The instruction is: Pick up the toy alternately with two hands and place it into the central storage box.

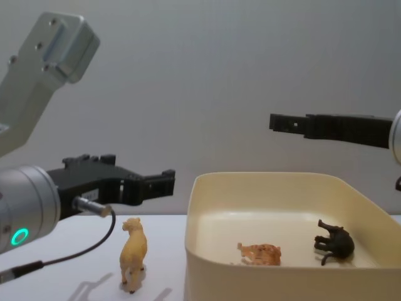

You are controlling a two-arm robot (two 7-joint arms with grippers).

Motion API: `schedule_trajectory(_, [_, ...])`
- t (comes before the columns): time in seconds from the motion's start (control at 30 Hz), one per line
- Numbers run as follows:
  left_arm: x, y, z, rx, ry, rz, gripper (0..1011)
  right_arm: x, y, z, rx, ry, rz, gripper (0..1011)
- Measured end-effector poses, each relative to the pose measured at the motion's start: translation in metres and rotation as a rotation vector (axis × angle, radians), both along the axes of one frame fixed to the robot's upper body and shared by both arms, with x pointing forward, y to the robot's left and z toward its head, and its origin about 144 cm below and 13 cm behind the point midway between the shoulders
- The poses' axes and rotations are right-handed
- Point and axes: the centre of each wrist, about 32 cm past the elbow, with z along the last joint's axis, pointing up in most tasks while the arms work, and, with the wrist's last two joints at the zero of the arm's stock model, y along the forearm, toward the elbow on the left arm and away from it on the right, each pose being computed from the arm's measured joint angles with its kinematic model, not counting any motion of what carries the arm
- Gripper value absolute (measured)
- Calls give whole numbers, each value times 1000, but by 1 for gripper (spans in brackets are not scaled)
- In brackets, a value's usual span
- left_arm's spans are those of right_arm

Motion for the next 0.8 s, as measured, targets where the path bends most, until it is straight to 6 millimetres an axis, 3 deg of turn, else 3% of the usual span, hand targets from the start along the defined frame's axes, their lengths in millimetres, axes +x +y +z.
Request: schedule_trajectory(0.8, [22, -8, -9, 23, 217, -3, 1001, 0, 1, 1, 0, 0, 4, 1001])
